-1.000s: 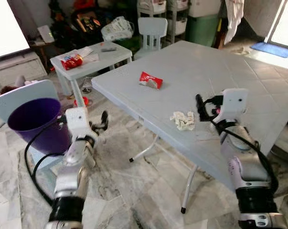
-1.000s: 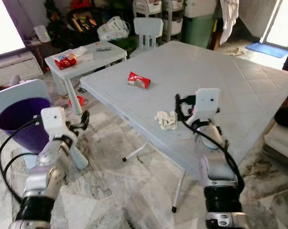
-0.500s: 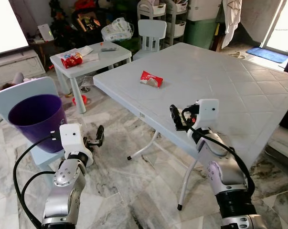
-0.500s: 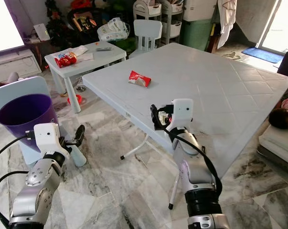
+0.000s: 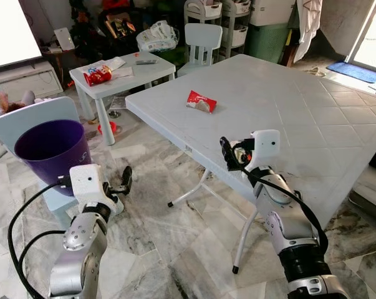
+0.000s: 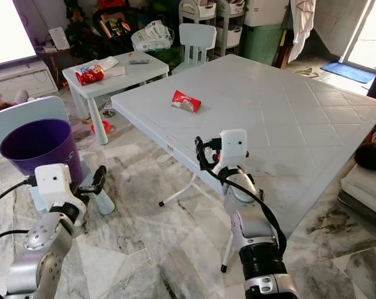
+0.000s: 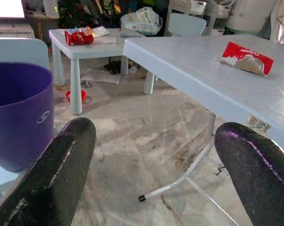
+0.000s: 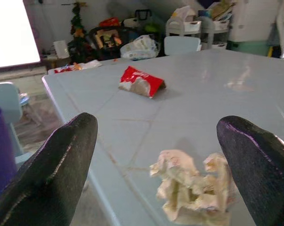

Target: Picking trash to rubbish bin

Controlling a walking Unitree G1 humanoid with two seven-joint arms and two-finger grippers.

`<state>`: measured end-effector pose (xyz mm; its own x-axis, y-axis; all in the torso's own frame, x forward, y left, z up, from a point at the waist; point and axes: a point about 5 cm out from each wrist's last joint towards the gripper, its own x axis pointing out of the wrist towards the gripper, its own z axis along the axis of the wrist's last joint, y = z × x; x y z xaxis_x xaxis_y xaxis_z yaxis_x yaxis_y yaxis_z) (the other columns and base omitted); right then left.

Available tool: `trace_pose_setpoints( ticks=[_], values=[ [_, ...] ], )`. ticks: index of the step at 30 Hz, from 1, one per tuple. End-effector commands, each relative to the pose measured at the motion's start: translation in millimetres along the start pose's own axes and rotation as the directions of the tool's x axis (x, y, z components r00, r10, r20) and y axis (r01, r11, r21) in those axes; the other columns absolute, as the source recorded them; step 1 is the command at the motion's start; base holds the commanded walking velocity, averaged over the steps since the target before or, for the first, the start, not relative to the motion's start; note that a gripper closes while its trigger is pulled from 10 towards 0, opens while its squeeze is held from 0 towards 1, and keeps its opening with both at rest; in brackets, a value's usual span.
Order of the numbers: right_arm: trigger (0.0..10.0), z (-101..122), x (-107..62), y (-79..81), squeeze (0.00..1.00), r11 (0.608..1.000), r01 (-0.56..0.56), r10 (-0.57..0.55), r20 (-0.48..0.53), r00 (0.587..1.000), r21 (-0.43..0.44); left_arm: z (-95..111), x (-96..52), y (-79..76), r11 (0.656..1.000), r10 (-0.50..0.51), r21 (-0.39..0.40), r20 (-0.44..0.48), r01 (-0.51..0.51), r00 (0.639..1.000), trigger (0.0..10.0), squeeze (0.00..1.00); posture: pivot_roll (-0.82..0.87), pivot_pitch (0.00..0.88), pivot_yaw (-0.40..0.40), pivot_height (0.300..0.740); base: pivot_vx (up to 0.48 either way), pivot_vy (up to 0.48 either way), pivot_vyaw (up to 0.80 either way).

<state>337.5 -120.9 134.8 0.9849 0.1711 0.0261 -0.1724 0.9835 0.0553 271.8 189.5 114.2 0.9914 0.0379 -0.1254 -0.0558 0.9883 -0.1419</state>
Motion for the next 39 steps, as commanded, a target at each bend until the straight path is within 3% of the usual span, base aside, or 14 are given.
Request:
trace_pose_setpoints(
  ticks=[1, 11, 36, 39],
  values=[
    [10.0, 6, 3.4, -3.3, 0.00, 1.000, 0.018, -0.018, 0.025, 1.000, -0.008, 3, 2.1, 2.9, 1.000, 0.014, -0.003, -0.001, -0.014, 1.000, 10.0, 0.00, 0.11, 0.032, 0.020, 0.740, 0.000, 0.000, 0.00],
    [10.0, 7, 2.8, -11.3, 0.00, 0.998, 0.052, -0.051, 0.032, 0.998, -0.031, 8, 8.7, 5.1, 1.000, 0.025, -0.007, -0.003, -0.025, 1.000, 10.0, 0.00, 0.10, 0.033, 0.018, 0.740, 0.000, 0.291, 0.00],
    [10.0, 12, 4.8, -17.8, 0.00, 0.996, 0.081, -0.078, 0.052, 0.996, -0.049, 15, 18.9, 8.0, 0.999, 0.033, -0.018, 0.003, -0.033, 0.999, 10.0, 0.00, 0.08, 0.022, 0.015, 0.740, 0.000, 0.478, 0.00],
    [10.0, 12, 4.8, -17.9, 0.00, 0.995, 0.081, -0.079, 0.054, 0.995, -0.052, 17, 19.5, 8.2, 1.000, 0.026, 0.002, 0.014, -0.026, 1.000, 10.0, 0.00, 0.08, 0.022, 0.015, 0.740, 0.000, 0.000, 0.00]
  ],
)
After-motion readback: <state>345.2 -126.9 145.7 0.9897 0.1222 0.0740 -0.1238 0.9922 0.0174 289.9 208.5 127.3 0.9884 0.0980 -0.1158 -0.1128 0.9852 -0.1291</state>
